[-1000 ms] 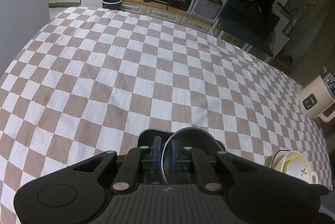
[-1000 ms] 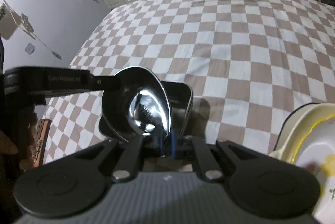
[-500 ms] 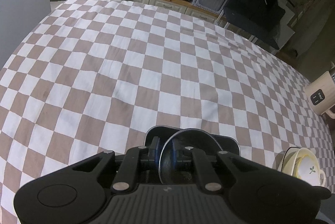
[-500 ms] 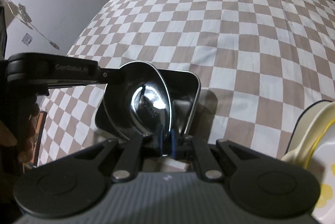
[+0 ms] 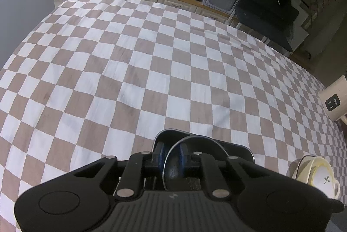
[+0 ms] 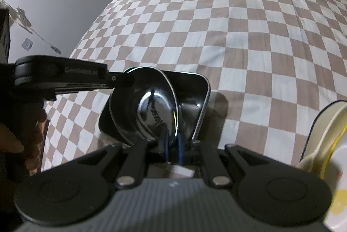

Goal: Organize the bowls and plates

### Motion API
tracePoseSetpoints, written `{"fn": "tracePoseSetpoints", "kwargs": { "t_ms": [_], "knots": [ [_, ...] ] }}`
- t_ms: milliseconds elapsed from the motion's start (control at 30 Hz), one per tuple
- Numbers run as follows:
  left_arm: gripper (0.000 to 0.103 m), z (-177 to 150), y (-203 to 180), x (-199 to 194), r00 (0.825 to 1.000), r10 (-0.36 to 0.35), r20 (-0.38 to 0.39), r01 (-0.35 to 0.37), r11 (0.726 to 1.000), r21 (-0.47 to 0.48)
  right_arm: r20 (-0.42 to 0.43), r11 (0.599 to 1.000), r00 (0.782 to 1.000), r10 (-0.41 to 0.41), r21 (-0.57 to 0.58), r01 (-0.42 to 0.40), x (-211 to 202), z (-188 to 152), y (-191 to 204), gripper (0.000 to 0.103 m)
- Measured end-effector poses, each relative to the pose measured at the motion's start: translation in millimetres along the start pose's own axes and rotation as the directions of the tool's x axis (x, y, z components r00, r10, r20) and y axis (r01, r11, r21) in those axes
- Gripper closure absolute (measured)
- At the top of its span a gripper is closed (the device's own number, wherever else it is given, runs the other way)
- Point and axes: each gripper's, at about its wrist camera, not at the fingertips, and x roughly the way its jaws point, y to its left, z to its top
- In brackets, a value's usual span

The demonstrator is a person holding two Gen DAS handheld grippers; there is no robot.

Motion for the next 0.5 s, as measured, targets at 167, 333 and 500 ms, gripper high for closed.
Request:
{"fn": "tracePoseSetpoints", "kwargs": {
  "t_ms": [167,333,500],
  "knots": [
    [0.085,2.7,0.2,-0.2,1.0,-0.009,0.022,0.009,1.0,-0.012,0.007,0.999,1.0,0.025,0.029,-0.025,-3.3,2.6,-2.1,0.08],
    [0.085,4.6,4.2,-3.6,0.999,-0.014,0.039,0.015,0.999,-0.037,0.022,0.998,0.998,0.053,0.039,-0.053,-12.2,5.5,-4.1,0.075],
    [0.084,4.3,8.3,-9.3,0.999,-0.015,0.049,0.017,0.999,-0.042,0.059,0.995,0.995,0.081,0.05,-0.083,-25.7,8.9,-8.9,0.075]
  ]
}}
